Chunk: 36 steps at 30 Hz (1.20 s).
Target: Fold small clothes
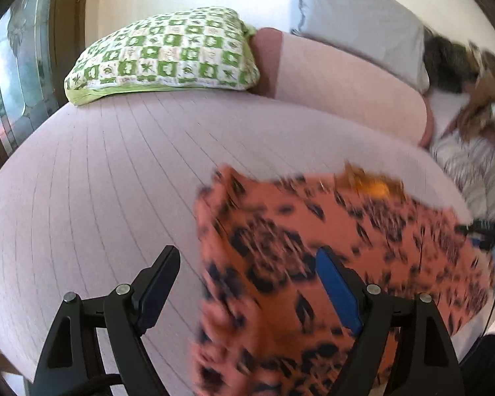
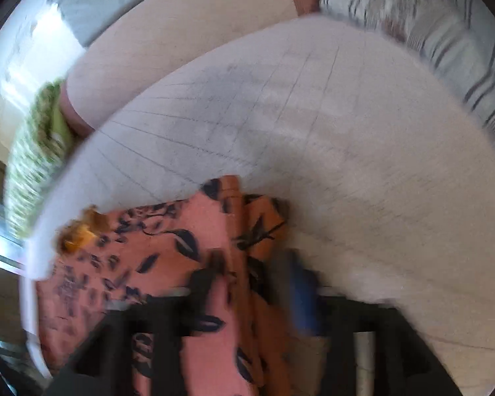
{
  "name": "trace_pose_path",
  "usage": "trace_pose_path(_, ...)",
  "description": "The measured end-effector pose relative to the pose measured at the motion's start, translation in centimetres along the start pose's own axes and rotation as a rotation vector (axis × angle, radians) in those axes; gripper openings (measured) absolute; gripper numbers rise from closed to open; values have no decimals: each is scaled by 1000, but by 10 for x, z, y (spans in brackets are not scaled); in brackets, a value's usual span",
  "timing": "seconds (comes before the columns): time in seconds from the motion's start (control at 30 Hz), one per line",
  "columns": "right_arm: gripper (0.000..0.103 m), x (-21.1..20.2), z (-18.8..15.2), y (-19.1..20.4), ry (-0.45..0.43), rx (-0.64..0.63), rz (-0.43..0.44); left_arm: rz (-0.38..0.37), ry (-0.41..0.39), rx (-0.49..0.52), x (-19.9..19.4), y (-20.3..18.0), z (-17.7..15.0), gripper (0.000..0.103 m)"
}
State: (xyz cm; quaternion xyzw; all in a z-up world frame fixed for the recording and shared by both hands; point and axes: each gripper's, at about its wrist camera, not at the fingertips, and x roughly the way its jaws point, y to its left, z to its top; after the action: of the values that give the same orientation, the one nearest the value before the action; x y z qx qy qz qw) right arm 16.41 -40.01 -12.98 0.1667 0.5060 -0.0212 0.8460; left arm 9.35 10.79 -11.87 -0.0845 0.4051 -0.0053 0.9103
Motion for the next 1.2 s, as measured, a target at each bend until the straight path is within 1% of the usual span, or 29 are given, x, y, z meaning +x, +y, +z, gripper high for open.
trace_pose_path(0.03, 72, -13, -3, 3, -62, -13, -39, 1, 4, -20, 3, 8, 6, 85)
trace_pose_path(0.07, 72, -23, -6, 2, -103, -14, -45, -12, 16, -51, 11, 20, 15, 84)
trace_pose_path(0.1, 72, -41, -11, 5, -156, -14, -12, -36, 50, -86, 24, 33, 25, 84)
trace_pose_path(0.17, 72, -59, -22, 17, -178, -32, 64, -60, 111, -144, 47, 46, 39, 78)
trace_pose_path(0.2, 72, -66, -31, 28, -179, -62, 104, -95, 136, -169, 59, 51, 45, 70)
trace_pose_path(0.23, 72, -70, -39, 39, -172, -96, 137, -102, 151, -182, 68, 53, 50, 58)
trace_pose_path(0.27, 72, -72, -49, 45, -164, -123, 160, -90, 165, -178, 76, 54, 53, 47)
trace_pose_path(0.3, 73, -70, -62, 54, -141, -160, 187, -67, 188, -167, 84, 53, 53, 16)
trace_pose_path(0.33, 73, -59, -74, 59, -86, -194, 203, -56, 220, -172, 95, 56, 54, 16)
trace_pose_path(0.4, 73, -33, -91, 54, 15, -178, 173, -94, 220, -214, 103, 67, 52, 18)
trace_pose_path(0.43, 74, -19, -98, 49, 63, -155, 169, -97, 217, -207, 98, 66, 54, 19)
trace_pose_path(0.47, 74, -23, -102, 48, 17, -181, 175, -66, 205, -158, 87, 61, 58, 21)
trace_pose_path(0.5, 74, -26, -102, 49, 10, -194, 174, -51, 194, -124, 79, 58, 59, 23)
trace_pose_path(0.53, 74, -28, -102, 50, 21, -195, 180, -53, 183, -98, 68, 55, 59, 26)
trace_pose_path(0.57, 75, -31, -104, 49, 27, -189, 189, -85, 170, -83, 53, 53, 56, 29)
trace_pose_path(0.6, 74, -31, -103, 49, 28, -181, 194, -137, 158, -78, 33, 50, 48, 40)
trace_pose_path(0.63, 74, -30, -100, 45, 29, -167, 202, -153, 151, -72, 21, 49, 42, 48)
trace_pose_path(0.67, 74, -30, -101, 42, 27, -148, 215, -162, 140, -64, 5, 46, 32, 49)
trace_pose_path(0.7, 75, -31, -99, 39, 26, -140, 220, -175, 132, -60, -11, 43, 19, 49)
trace_pose_path(0.77, 75, -28, -103, 43, 19, -147, 223, -211, 147, -59, -25, 42, 0, 48)
trace_pose_path(0.8, 75, -30, -105, 42, 16, -155, 221, -197, 185, -73, -23, 43, -12, 31)
trace_pose_path(0.83, 75, -31, -105, 43, 14, -167, 215, -166, 229, -84, -19, 45, -25, 12)
trace_pose_path(0.87, 75, -31, -106, 45, 15, -174, 212, -138, 253, -101, -9, 49, -26, 12)
trace_pose_path(0.93, 75, -32, -105, 42, 20, -171, 214, -163, 256, -261, -6, 70, -34, 17)
trace_pose_path(0.97, 75, -32, -104, 41, 26, -163, 219, -141, 253, -287, -8, 71, -29, 22)
trace_pose_path(1.0, 75, -32, -104, 40, 29, -159, 222, -117, 234, -285, -14, 70, -26, 24)
trace_pose_path(1.07, 76, -30, -101, 37, 39, -141, 238, -124, 222, -264, -24, 67, -24, 23)
trace_pose_path(1.13, 77, -27, -100, 37, 45, -125, 255, -115, 192, -196, -38, 56, -19, 23)
trace_pose_path(1.2, 79, -26, -99, 37, 46, -117, 263, -106, 184, -138, -48, 45, -25, 23)
